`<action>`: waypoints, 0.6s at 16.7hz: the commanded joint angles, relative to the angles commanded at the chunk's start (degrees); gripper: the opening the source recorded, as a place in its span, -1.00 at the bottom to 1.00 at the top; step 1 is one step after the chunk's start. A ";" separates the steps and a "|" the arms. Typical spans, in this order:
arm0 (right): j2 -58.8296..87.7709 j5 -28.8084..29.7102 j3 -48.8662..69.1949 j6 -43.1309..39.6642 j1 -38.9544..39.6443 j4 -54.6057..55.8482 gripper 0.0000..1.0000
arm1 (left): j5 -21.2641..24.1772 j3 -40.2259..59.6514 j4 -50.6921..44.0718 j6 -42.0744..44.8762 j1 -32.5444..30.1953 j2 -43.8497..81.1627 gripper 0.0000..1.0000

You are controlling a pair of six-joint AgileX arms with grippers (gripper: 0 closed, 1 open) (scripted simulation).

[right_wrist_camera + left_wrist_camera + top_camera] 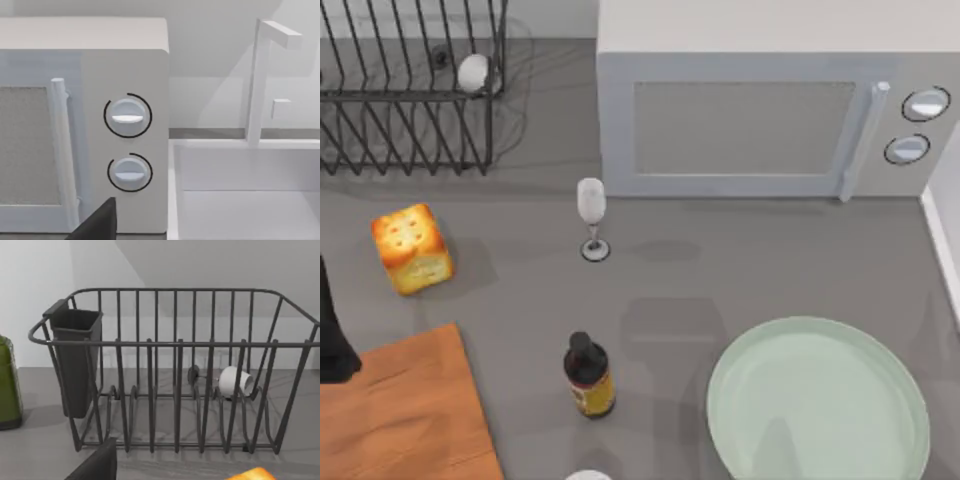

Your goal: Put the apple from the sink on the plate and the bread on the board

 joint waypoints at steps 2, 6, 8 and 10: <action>0.00 0.00 0.00 0.00 0.00 0.00 1.00 | 0.00 0.00 0.00 0.00 0.00 0.00 1.00; 0.00 0.00 0.00 0.00 0.00 0.00 1.00 | 0.00 0.00 0.00 0.00 0.00 0.00 1.00; 0.58 0.00 0.54 -0.11 -0.11 -0.39 1.00 | 0.00 0.00 0.00 0.00 0.00 0.00 1.00; 3.58 0.00 3.24 -0.65 -0.68 -2.37 1.00 | 0.00 0.00 0.00 0.00 0.00 0.00 1.00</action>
